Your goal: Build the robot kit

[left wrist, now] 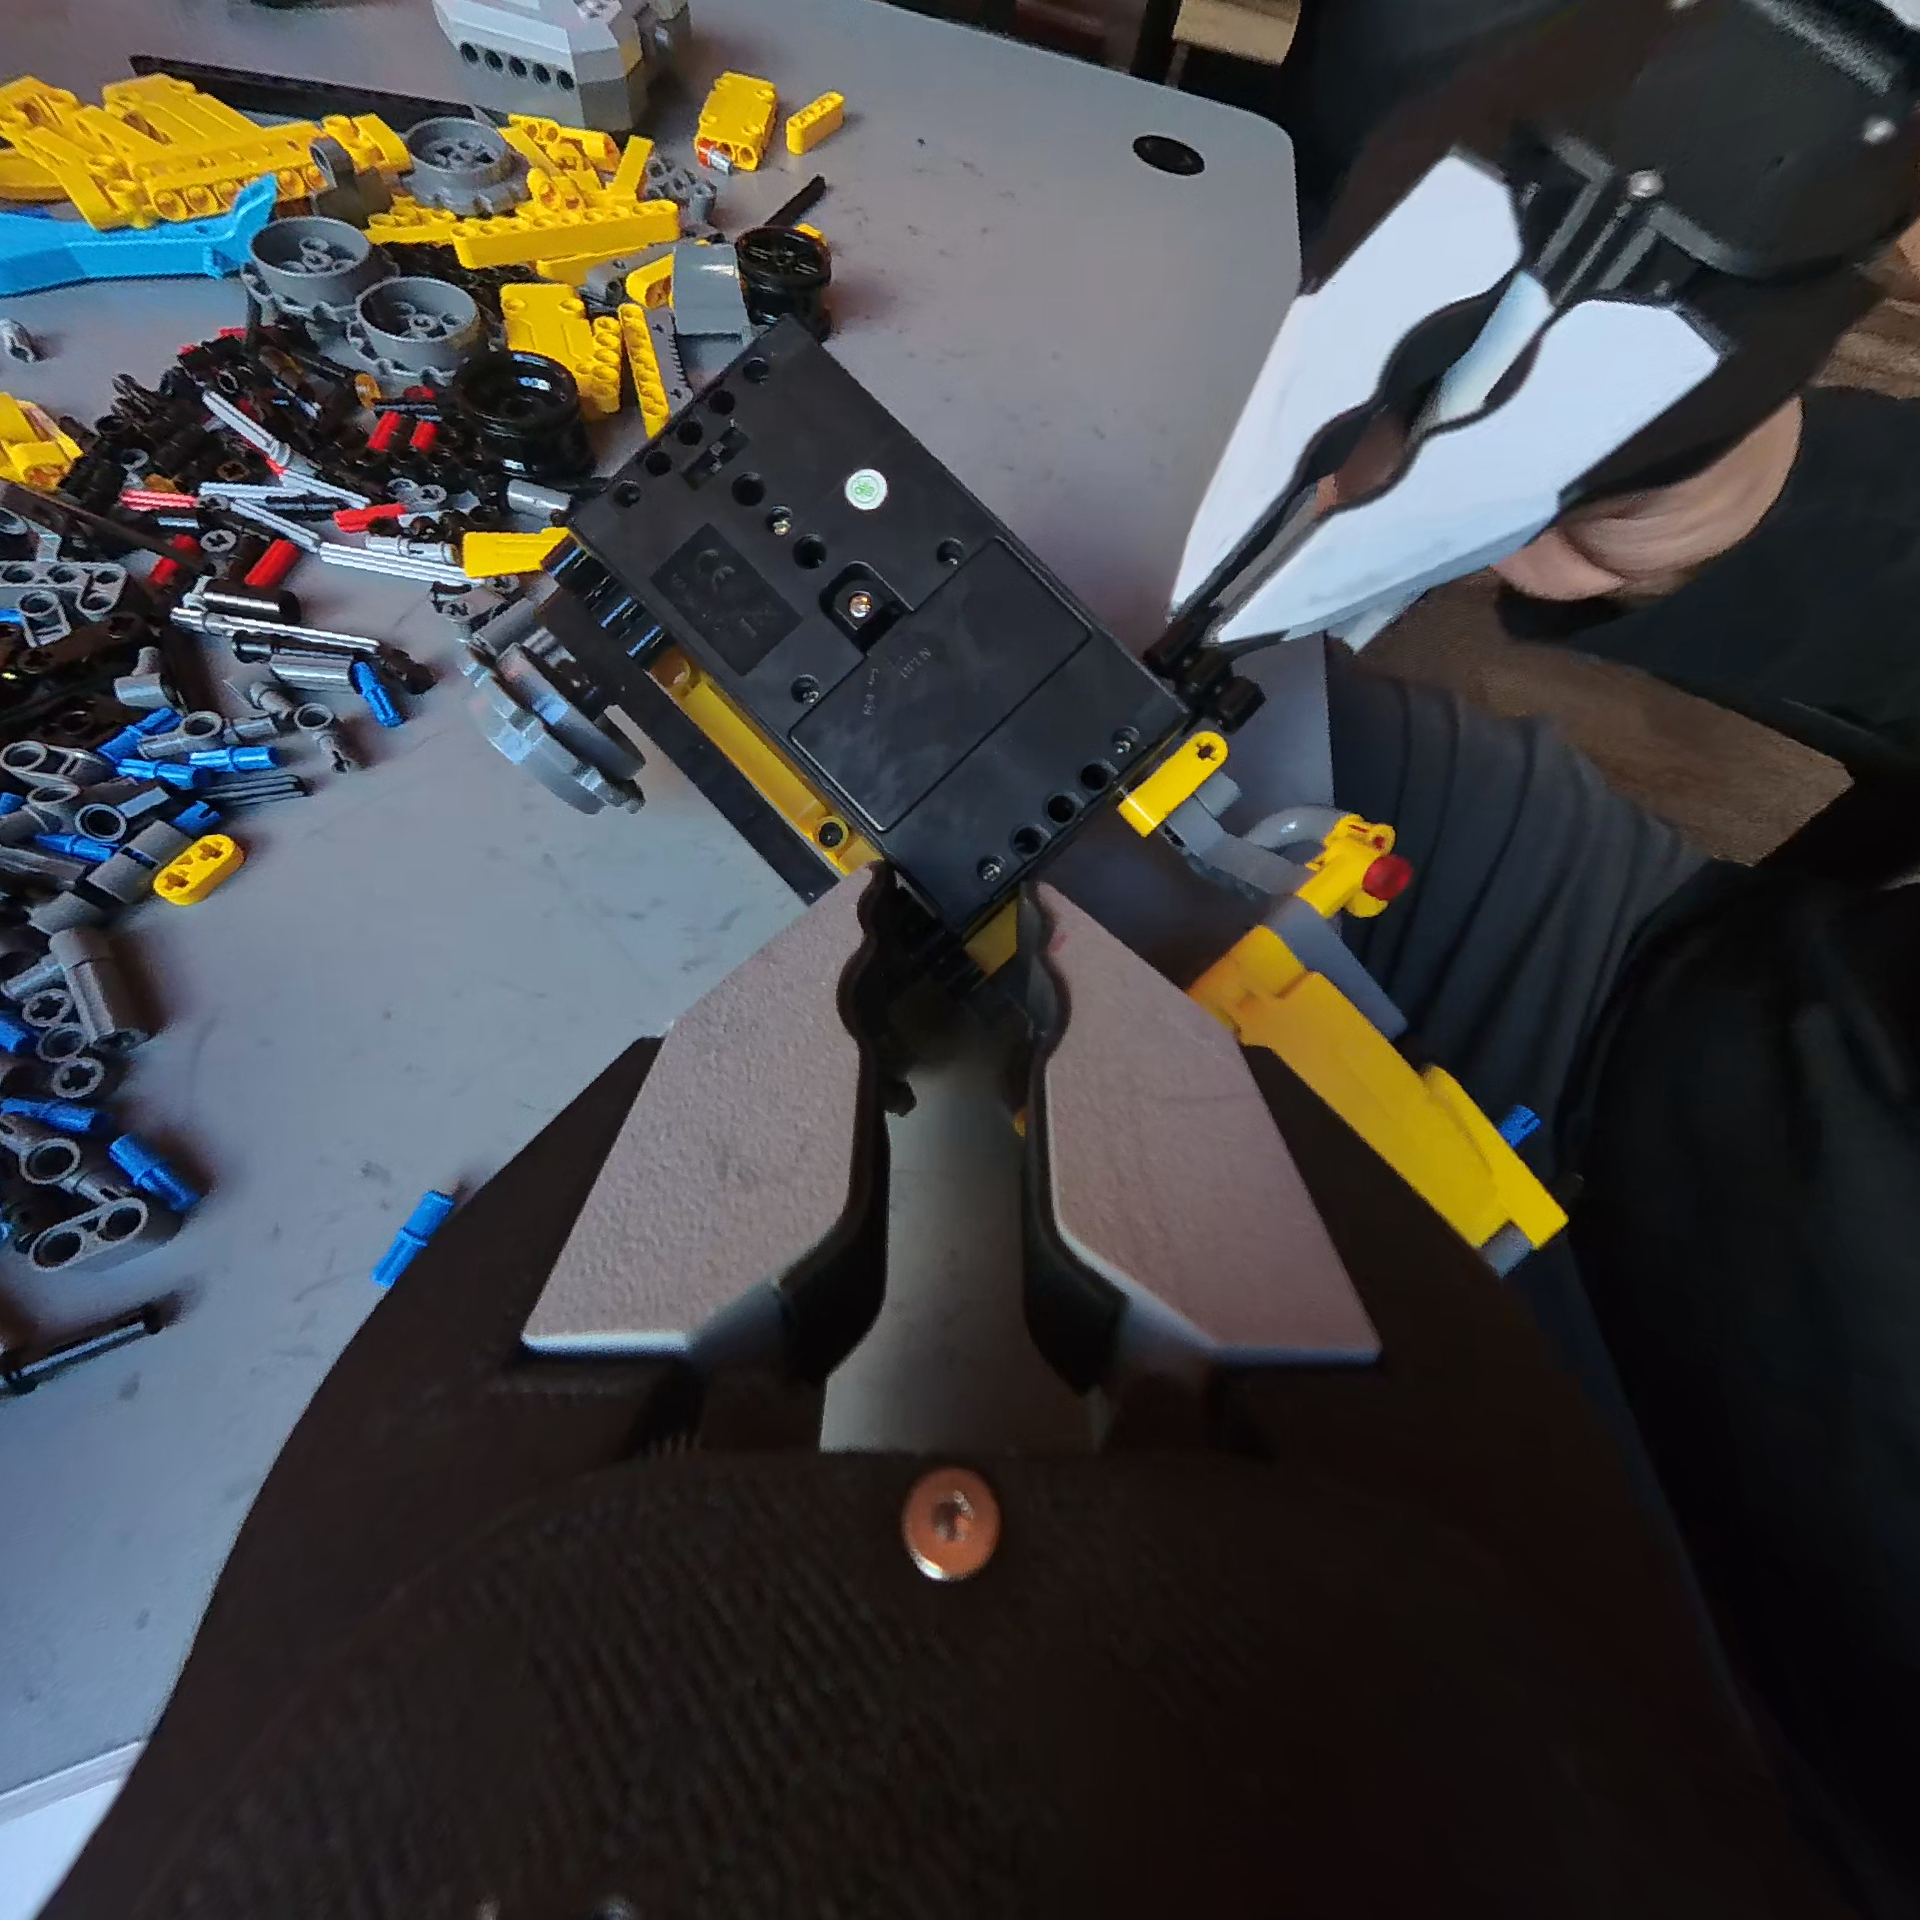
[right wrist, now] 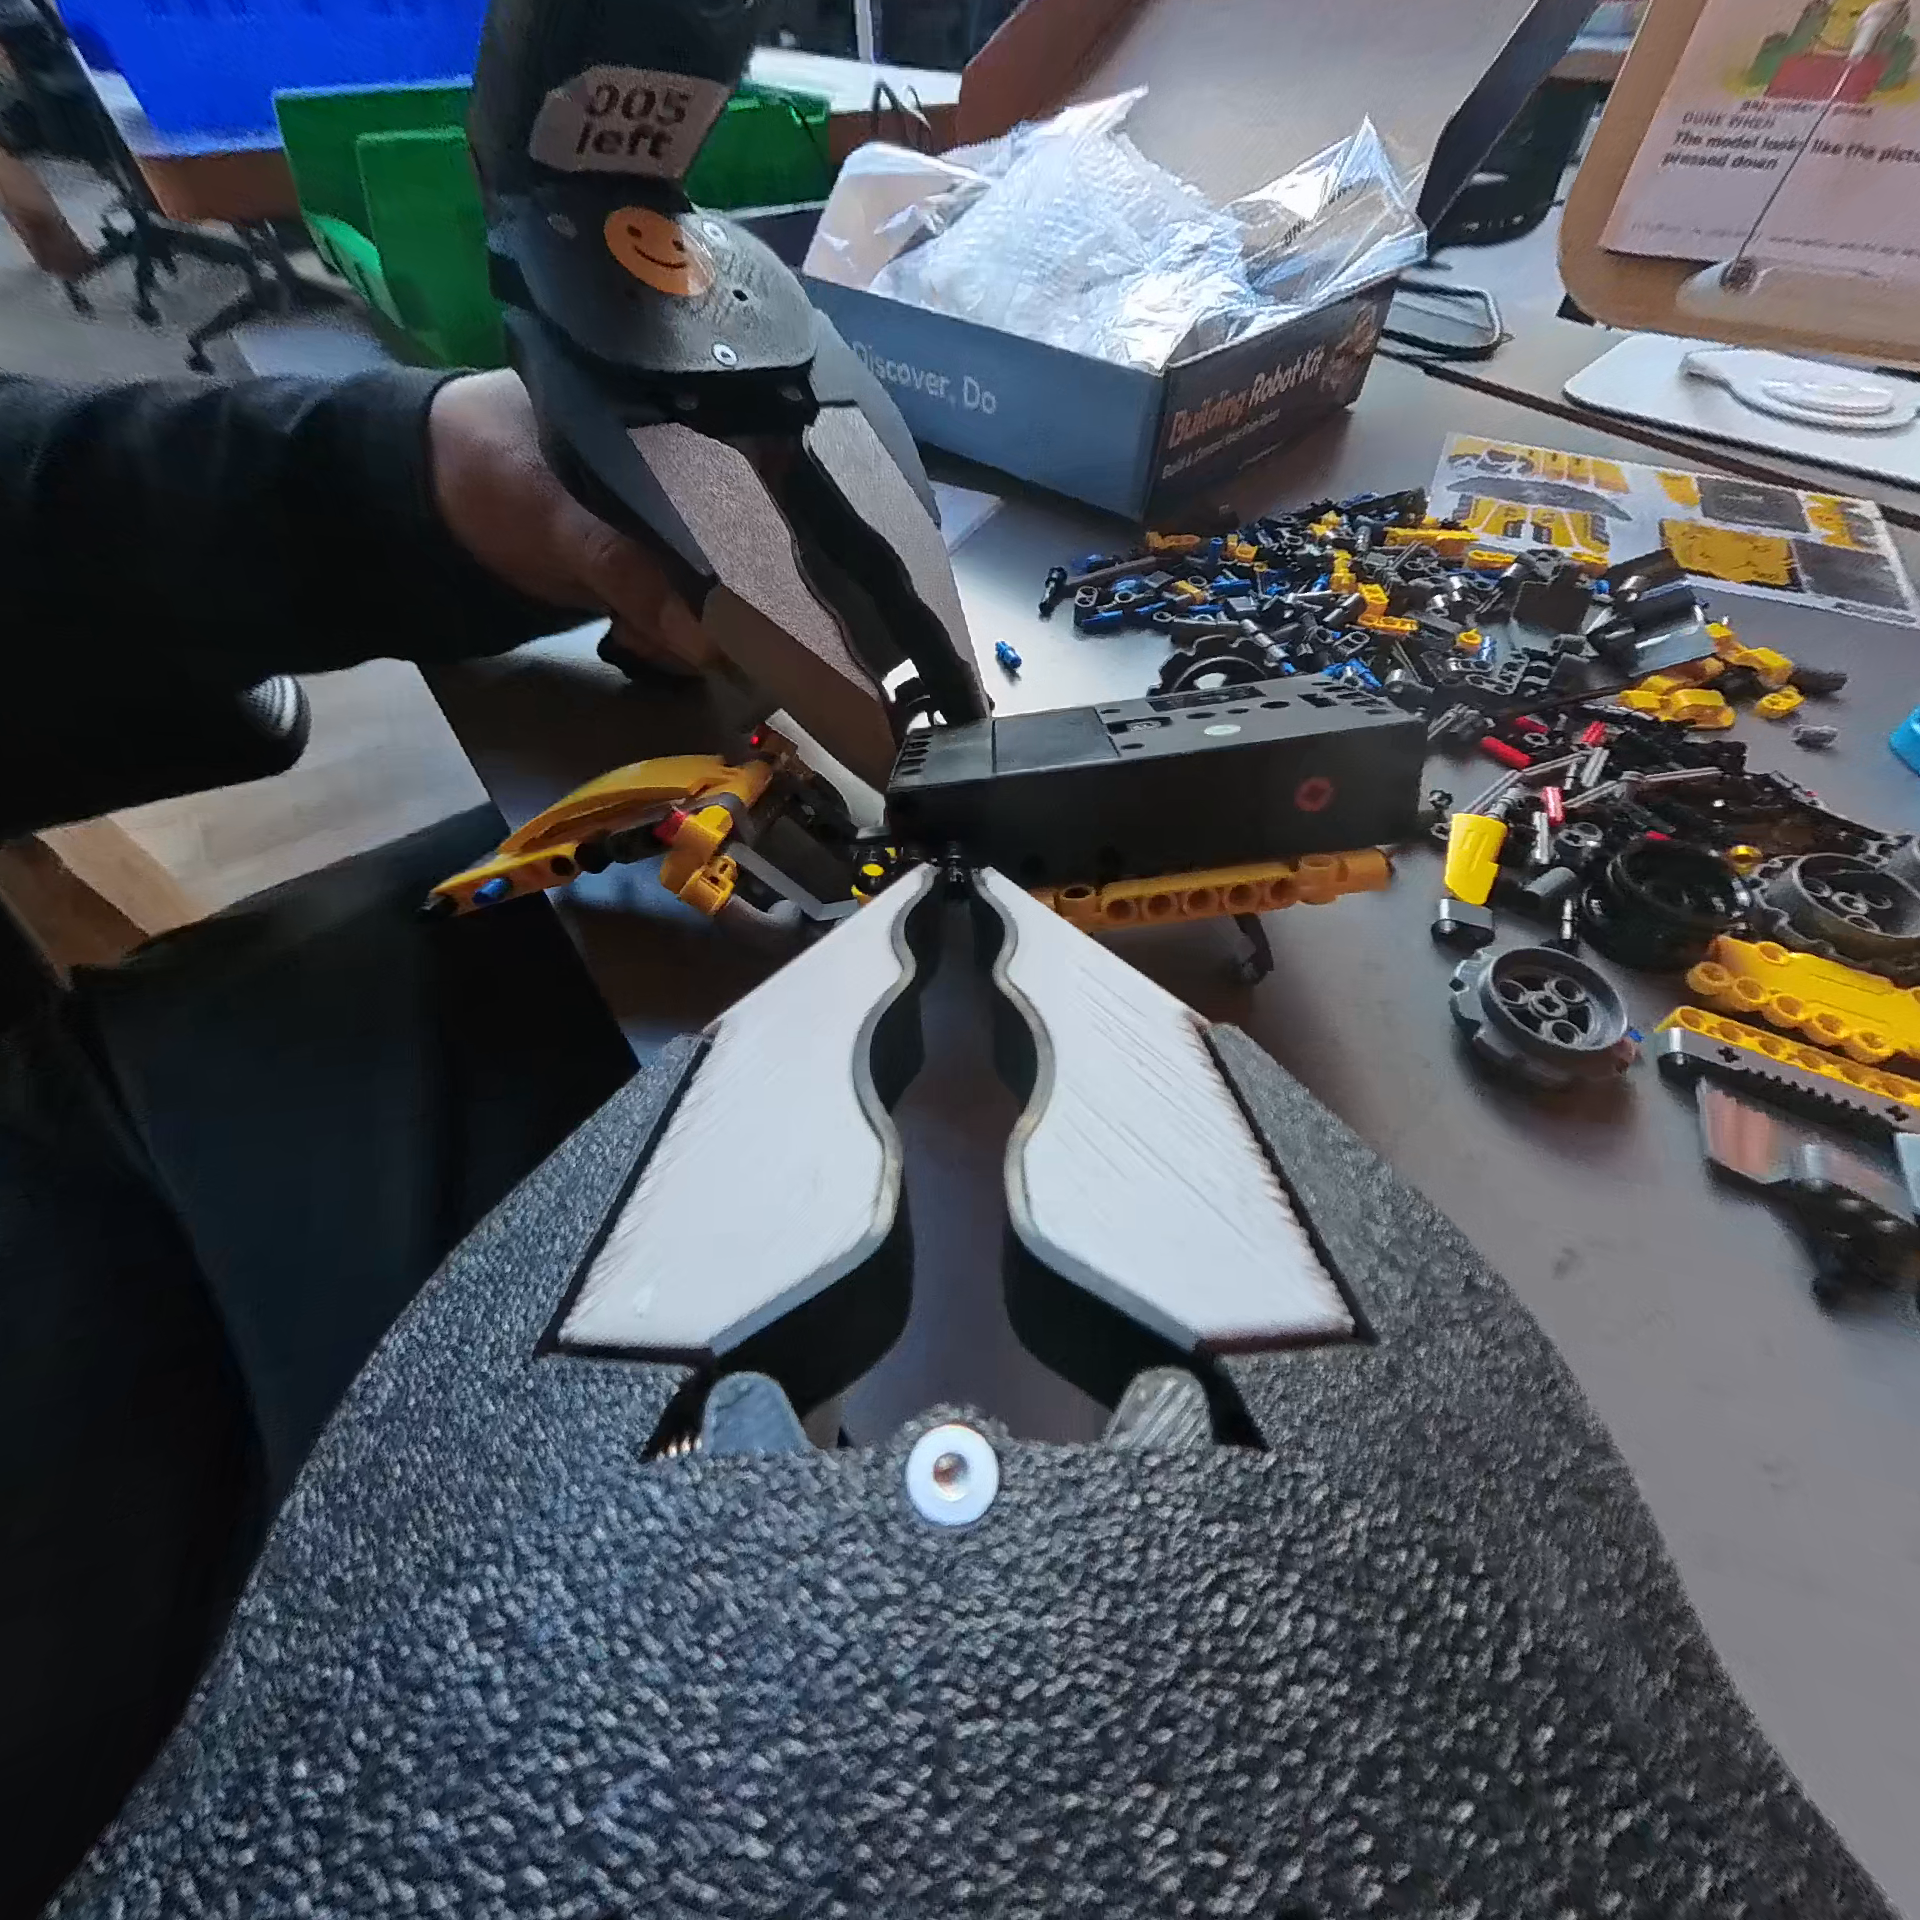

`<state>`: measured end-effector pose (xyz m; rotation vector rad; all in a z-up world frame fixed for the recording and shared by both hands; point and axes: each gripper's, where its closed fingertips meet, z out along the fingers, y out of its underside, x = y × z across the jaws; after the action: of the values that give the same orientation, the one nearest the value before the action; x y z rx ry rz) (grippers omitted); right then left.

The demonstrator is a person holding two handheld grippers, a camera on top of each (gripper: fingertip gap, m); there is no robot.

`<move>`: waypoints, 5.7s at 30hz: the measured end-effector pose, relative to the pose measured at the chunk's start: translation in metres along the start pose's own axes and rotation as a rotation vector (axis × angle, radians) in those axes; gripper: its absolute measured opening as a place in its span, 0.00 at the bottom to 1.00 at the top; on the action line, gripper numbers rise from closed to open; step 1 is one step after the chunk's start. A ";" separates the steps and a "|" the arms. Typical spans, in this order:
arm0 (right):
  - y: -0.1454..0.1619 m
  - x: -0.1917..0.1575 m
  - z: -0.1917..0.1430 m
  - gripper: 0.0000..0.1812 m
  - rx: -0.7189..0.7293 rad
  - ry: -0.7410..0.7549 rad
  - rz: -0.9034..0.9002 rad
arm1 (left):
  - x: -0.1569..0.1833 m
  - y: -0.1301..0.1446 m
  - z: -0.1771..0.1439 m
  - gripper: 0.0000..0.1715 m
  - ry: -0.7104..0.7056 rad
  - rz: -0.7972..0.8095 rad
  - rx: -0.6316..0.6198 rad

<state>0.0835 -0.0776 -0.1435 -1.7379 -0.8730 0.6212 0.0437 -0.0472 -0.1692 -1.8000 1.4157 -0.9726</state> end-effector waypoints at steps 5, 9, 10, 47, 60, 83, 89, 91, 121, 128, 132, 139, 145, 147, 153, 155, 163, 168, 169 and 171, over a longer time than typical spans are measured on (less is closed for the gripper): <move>-0.003 0.001 0.002 0.03 -0.012 0.099 -0.142 | -0.003 0.000 -0.001 0.11 0.005 -0.033 0.004; -0.001 0.000 0.003 0.03 0.014 0.083 -0.074 | -0.002 0.000 -0.001 0.11 -0.006 -0.016 0.002; 0.000 0.000 0.002 0.03 0.026 0.081 -0.054 | -0.002 0.000 -0.001 0.11 -0.013 -0.009 0.001; 0.013 0.004 -0.007 0.02 0.032 0.106 0.014 | 0.010 0.000 -0.003 0.14 -0.148 0.102 0.000; -0.011 -0.017 -0.025 0.02 0.185 -0.066 0.049 | 0.067 -0.026 0.000 0.18 -0.145 0.403 -0.105; 0.009 -0.047 -0.017 0.11 0.058 -0.219 -0.089 | 0.079 -0.003 0.016 0.01 -0.036 0.484 -0.158; 0.014 -0.049 -0.012 0.13 0.014 -0.162 -0.196 | 0.080 -0.001 0.016 0.01 -0.044 0.529 -0.171; 0.014 -0.050 -0.011 0.13 0.007 -0.151 -0.217 | 0.082 -0.001 0.016 0.00 -0.041 0.536 -0.171; 0.025 -0.006 -0.002 0.13 -0.030 0.125 -0.048 | -0.003 -0.006 -0.001 0.37 -0.216 0.195 -0.249; 0.027 -0.008 0.000 0.13 -0.025 0.104 -0.035 | -0.002 -0.005 -0.006 0.50 -0.207 0.120 -0.254; 0.029 -0.007 0.000 0.13 -0.028 0.102 -0.033 | -0.010 0.012 0.006 0.48 -0.233 0.149 -0.348; 0.031 -0.004 -0.001 0.13 -0.035 0.104 -0.028 | -0.008 0.008 0.018 0.32 -0.117 0.096 -0.305; 0.030 0.003 -0.003 0.13 -0.026 0.132 -0.009 | -0.009 0.008 0.018 0.30 -0.051 -0.006 -0.228; 0.026 0.002 -0.005 0.13 -0.012 0.132 -0.014 | -0.004 0.009 0.016 0.30 -0.005 -0.015 -0.202; 0.010 -0.018 -0.011 0.13 0.009 0.049 -0.065 | 0.013 0.018 0.006 0.30 0.089 -0.123 -0.136; 0.009 -0.023 -0.010 0.13 0.017 0.034 -0.058 | 0.017 0.020 0.004 0.30 0.098 -0.122 -0.126; 0.009 -0.029 -0.010 0.13 -0.027 -0.051 0.002 | 0.021 0.019 0.006 0.29 0.088 -0.112 -0.105; 0.010 -0.023 -0.013 0.13 -0.026 -0.060 0.015 | 0.021 0.019 0.006 0.29 0.092 -0.114 -0.105; 0.009 -0.023 -0.013 0.13 -0.026 -0.069 0.018 | 0.021 0.019 0.007 0.29 0.091 -0.115 -0.104; 0.008 -0.026 -0.011 0.13 -0.028 -0.086 0.019 | 0.022 0.018 0.007 0.29 0.091 -0.118 -0.104</move>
<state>0.0789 -0.1061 -0.1478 -1.7568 -0.9291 0.7036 0.0441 -0.0722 -0.1848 -1.9566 1.4522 -1.0707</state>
